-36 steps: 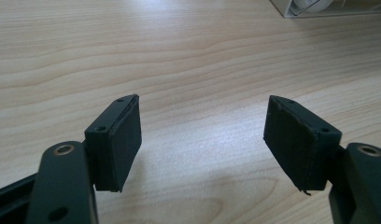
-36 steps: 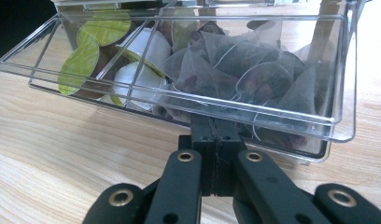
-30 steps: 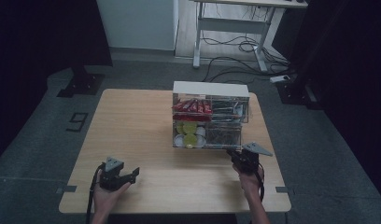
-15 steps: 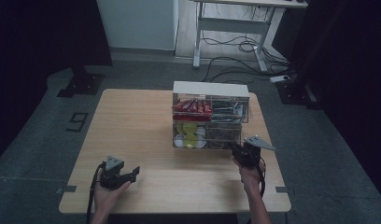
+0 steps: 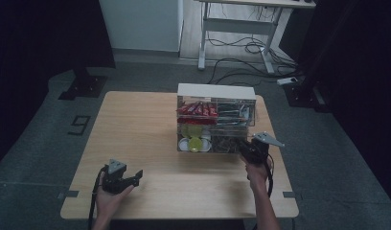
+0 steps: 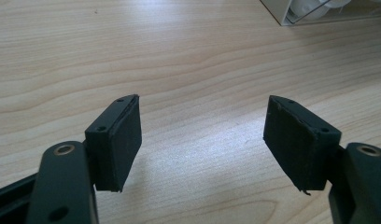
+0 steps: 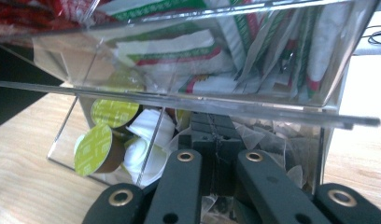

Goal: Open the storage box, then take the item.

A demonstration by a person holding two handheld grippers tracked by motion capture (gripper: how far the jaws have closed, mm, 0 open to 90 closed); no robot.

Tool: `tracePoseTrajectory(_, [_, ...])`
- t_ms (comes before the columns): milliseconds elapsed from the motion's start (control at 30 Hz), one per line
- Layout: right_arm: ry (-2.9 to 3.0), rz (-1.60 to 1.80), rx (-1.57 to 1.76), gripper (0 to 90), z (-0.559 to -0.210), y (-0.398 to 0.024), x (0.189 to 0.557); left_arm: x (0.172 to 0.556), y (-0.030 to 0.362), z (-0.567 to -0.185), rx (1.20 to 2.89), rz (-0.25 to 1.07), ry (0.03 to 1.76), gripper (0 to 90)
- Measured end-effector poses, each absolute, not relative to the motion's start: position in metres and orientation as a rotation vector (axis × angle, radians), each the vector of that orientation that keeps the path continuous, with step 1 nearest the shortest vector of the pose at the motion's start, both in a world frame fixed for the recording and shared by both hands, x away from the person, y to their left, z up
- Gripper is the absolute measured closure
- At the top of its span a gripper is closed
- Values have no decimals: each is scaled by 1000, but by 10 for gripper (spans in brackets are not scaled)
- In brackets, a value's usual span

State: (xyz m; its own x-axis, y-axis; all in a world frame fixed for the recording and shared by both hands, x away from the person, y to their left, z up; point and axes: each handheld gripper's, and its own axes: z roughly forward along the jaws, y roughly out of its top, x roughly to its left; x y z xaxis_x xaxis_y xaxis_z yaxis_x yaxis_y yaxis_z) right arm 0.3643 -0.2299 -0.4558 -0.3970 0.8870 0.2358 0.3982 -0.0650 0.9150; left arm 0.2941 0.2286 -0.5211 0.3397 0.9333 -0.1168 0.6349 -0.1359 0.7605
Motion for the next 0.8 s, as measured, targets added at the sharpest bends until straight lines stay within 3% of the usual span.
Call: tracePoseTrajectory(800, [1711, 1526, 1403, 889, -455, -243, 373, 287, 213, -520, 1889, 522, 1345, 281])
